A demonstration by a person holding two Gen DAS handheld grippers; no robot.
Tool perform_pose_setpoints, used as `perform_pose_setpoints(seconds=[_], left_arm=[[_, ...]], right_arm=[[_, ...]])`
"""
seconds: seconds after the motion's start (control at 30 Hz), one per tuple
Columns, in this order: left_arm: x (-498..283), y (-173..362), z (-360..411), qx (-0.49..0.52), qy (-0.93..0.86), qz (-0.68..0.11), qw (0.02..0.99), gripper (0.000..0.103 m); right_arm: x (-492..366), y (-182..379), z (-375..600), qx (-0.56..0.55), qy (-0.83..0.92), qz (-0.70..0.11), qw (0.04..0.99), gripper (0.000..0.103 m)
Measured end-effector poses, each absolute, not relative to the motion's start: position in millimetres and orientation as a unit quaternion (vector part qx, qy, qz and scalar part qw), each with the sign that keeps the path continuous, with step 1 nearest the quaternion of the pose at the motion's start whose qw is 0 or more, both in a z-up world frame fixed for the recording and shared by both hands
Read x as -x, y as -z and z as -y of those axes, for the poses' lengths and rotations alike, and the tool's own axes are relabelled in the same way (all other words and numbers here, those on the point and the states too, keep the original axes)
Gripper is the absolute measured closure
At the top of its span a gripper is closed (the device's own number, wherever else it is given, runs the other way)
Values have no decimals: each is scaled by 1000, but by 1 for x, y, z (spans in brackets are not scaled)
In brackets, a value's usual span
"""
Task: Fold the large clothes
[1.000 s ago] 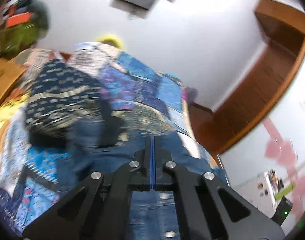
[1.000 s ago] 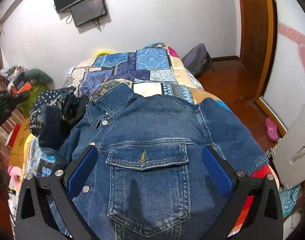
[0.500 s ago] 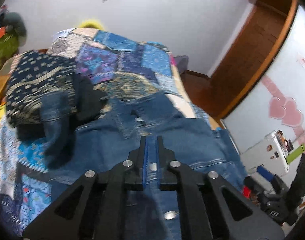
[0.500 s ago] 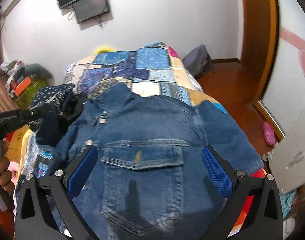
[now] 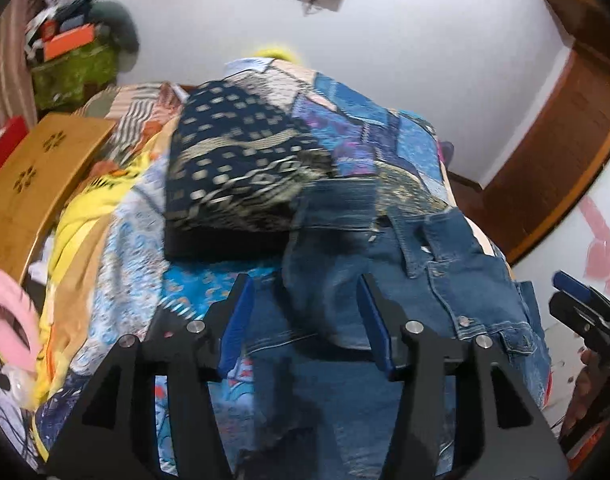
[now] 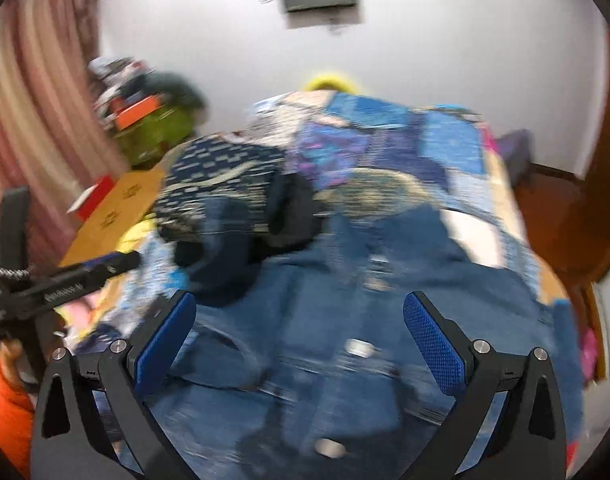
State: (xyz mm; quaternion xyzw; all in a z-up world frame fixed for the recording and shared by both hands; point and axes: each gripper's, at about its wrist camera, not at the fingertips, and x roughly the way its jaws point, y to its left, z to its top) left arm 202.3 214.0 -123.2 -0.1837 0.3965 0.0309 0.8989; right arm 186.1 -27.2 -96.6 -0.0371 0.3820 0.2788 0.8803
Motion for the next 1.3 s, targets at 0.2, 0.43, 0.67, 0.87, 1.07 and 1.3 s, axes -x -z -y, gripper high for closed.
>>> perform_pose_setpoints(seconds=[0.2, 0.43, 0.67, 0.87, 1.07, 1.3], left_arm=[[-186, 133, -256, 194, -61, -394, 896, 49], [-176, 151, -281, 205, -76, -405, 888, 43], [-183, 168, -284, 217, -74, -419, 878, 40], [-189, 170, -273, 210, -67, -424, 878, 40], [-195, 161, -255, 194, -58, -423, 883, 39], [-209, 152, -210, 160, -21, -426, 890, 34]], right_arm=[[-212, 114, -42, 60, -308, -405, 859, 0], [-252, 148, -87, 44, -303, -465, 831, 6], [-287, 180, -89, -34, -284, -526, 801, 50], [-280, 162, -78, -46, -294, -501, 812, 90], [-258, 113, -43, -53, -311, -431, 845, 91], [-236, 55, 34, -65, -284, -343, 893, 91]])
